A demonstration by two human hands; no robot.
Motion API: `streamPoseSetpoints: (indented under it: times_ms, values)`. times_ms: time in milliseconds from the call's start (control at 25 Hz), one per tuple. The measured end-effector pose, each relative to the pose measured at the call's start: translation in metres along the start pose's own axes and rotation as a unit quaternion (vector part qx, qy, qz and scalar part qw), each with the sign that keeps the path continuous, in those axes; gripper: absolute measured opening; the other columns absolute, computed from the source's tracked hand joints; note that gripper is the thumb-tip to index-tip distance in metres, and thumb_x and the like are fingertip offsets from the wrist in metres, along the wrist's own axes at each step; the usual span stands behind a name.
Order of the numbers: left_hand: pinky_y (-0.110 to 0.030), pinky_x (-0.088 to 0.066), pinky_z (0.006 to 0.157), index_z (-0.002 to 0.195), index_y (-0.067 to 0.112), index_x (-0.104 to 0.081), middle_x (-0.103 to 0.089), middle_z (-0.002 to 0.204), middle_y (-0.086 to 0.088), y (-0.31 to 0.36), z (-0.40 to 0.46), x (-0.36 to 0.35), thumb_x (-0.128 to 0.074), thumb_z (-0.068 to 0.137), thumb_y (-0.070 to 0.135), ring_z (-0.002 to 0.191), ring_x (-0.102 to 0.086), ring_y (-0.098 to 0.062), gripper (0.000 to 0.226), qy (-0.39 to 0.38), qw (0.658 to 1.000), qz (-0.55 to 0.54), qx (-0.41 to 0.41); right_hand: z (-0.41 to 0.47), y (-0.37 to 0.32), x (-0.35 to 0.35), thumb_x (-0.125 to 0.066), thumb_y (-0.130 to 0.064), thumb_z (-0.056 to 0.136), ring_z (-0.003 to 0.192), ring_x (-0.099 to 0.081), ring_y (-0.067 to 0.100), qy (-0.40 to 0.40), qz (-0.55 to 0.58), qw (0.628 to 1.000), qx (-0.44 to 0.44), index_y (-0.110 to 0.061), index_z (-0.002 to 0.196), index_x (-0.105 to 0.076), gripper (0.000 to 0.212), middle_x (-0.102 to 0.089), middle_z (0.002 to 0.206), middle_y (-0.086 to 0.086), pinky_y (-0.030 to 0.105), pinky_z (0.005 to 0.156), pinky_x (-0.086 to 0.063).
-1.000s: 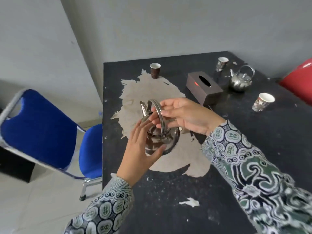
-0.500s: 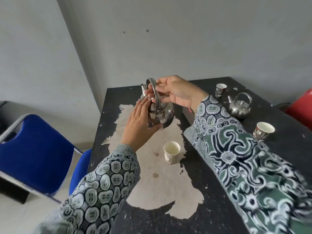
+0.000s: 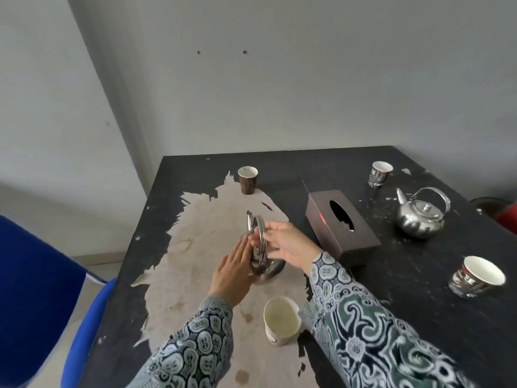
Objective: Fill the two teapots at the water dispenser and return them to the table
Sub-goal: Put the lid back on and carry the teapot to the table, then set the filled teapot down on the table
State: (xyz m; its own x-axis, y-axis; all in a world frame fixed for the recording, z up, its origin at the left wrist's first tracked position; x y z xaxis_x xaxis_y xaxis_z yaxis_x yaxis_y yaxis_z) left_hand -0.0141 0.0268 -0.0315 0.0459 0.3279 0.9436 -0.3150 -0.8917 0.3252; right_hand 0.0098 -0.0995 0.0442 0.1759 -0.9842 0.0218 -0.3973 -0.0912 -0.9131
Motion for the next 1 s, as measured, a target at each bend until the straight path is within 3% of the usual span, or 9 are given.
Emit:
streamPoseSetpoints:
  times_ms: [160, 280, 360, 440, 520, 560, 720, 880, 1000]
  values:
    - [-0.033, -0.007, 0.121, 0.146, 0.015, 0.012, 0.016, 0.155, 0.006, -0.005, 0.006, -0.033, -0.049, 0.091, 0.037, 0.145, 0.010, -0.010, 0.085, -0.016, 1.000, 0.001, 0.007, 0.018, 0.023, 0.008, -0.037, -0.001, 0.095, 0.095, -0.062, 0.020, -0.007, -0.014, 1.000, -0.023, -0.012, 0.096, -0.059, 0.024, -0.066, 0.099, 0.014, 0.055, 0.102, -0.038]
    - [-0.027, -0.006, 0.120, 0.145, 0.016, 0.015, 0.023, 0.148, 0.011, -0.005, 0.012, -0.041, -0.050, 0.091, 0.032, 0.138, 0.019, -0.005, 0.086, -0.006, 1.000, -0.027, -0.003, 0.021, 0.028, 0.016, -0.039, -0.008, 0.096, 0.102, -0.060, 0.017, -0.021, -0.004, 1.000, 0.003, -0.016, 0.098, -0.059, 0.022, -0.065, 0.101, 0.006, 0.046, 0.097, -0.041]
    - [-0.024, -0.014, 0.118, 0.144, 0.018, 0.016, 0.020, 0.151, 0.011, -0.006, 0.017, -0.043, -0.052, 0.091, 0.025, 0.135, 0.020, -0.002, 0.087, -0.008, 0.999, -0.049, -0.005, 0.019, 0.036, 0.021, -0.041, -0.018, 0.096, 0.092, -0.058, 0.010, -0.014, -0.096, 0.994, 0.048, -0.024, 0.094, -0.058, 0.018, -0.063, 0.093, -0.004, 0.032, 0.085, -0.044]
    - [-0.022, -0.023, 0.113, 0.145, 0.020, 0.014, 0.015, 0.155, 0.010, -0.010, 0.022, -0.042, -0.054, 0.091, 0.018, 0.135, 0.019, 0.000, 0.087, -0.009, 0.998, -0.056, -0.004, 0.021, 0.055, 0.028, -0.041, -0.028, 0.095, 0.104, -0.056, 0.016, 0.004, -0.264, 0.961, 0.084, -0.023, 0.106, -0.059, 0.021, -0.061, 0.111, 0.002, 0.032, 0.090, -0.043]
    - [-0.023, -0.027, 0.111, 0.146, 0.019, 0.012, 0.012, 0.157, 0.009, -0.013, 0.031, -0.039, -0.054, 0.090, 0.015, 0.136, 0.017, 0.000, 0.087, -0.016, 0.999, -0.052, -0.003, 0.026, 0.073, 0.035, -0.040, -0.032, 0.095, 0.131, -0.038, 0.015, 0.001, -0.340, 0.936, 0.089, -0.021, 0.131, -0.046, 0.038, -0.038, 0.145, 0.000, 0.026, 0.106, -0.027]
    - [-0.026, -0.029, 0.113, 0.147, 0.018, 0.011, 0.011, 0.158, 0.008, -0.015, 0.037, -0.038, -0.055, 0.090, 0.015, 0.139, 0.015, -0.002, 0.087, -0.019, 0.999, -0.050, 0.000, 0.029, 0.078, 0.039, -0.041, -0.032, 0.096, 0.137, -0.029, 0.013, -0.009, -0.334, 0.938, 0.093, -0.023, 0.137, -0.039, 0.043, -0.026, 0.152, -0.003, 0.022, 0.107, -0.021]
    - [-0.033, -0.033, 0.113, 0.147, 0.015, 0.008, 0.009, 0.159, 0.007, -0.016, 0.061, -0.032, -0.056, 0.089, 0.013, 0.145, 0.006, -0.006, 0.087, -0.026, 0.999, -0.047, 0.007, 0.044, 0.079, 0.043, -0.042, -0.030, 0.096, 0.139, -0.016, 0.004, -0.027, -0.303, 0.947, 0.102, -0.030, 0.142, -0.026, 0.049, -0.008, 0.157, -0.007, 0.015, 0.102, -0.014]
    - [-0.032, -0.025, 0.117, 0.147, 0.015, 0.009, 0.010, 0.159, 0.006, -0.017, 0.076, -0.031, -0.054, 0.090, 0.012, 0.145, 0.006, -0.007, 0.085, -0.031, 0.998, -0.043, 0.013, 0.049, 0.078, 0.046, -0.039, -0.034, 0.096, 0.139, -0.012, 0.004, -0.026, -0.324, 0.941, 0.091, -0.026, 0.143, -0.024, 0.050, -0.001, 0.157, -0.004, 0.015, 0.101, -0.012]
    - [-0.033, -0.009, 0.120, 0.147, 0.013, 0.010, 0.012, 0.158, 0.004, -0.015, 0.077, -0.028, -0.056, 0.089, 0.019, 0.145, 0.008, -0.010, 0.087, -0.058, 0.997, -0.041, 0.020, 0.037, 0.077, 0.054, -0.036, -0.038, 0.096, 0.141, -0.018, 0.011, -0.026, -0.348, 0.934, 0.072, -0.022, 0.141, -0.031, 0.048, -0.016, 0.156, -0.002, 0.020, 0.105, -0.015]
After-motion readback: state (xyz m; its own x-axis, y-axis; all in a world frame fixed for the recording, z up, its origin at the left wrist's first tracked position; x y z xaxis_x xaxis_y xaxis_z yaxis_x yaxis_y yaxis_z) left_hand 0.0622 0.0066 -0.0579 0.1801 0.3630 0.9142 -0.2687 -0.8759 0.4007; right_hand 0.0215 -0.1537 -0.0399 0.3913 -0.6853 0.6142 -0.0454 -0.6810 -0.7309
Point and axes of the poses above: each hand's wrist, its own z-axis towards the middle knuckle, its own x-axis out of the back of the hand, y = z × x, the point moved 2 cm from there along z, towards the middle knuckle
